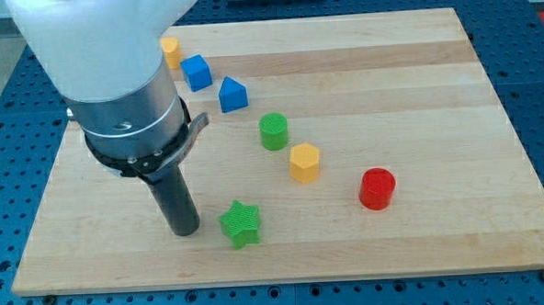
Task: Slide the green star to bottom center
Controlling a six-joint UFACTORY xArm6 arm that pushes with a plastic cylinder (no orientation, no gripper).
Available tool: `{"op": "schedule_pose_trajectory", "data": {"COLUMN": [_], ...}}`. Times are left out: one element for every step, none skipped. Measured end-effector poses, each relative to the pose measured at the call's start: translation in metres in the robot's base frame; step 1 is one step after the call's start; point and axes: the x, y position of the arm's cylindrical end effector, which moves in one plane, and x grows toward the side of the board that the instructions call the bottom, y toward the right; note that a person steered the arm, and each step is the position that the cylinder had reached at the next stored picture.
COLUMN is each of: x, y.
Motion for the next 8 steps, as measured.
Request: {"op": "schedule_pose_trajectory", "data": {"x": [0.0, 0.0, -0.003, -0.003, 0.004, 0.003, 0.002, 0.002], "y": [0.019, 0.033, 0.033, 0.033, 0.05, 0.071, 0.063, 0.023]}}
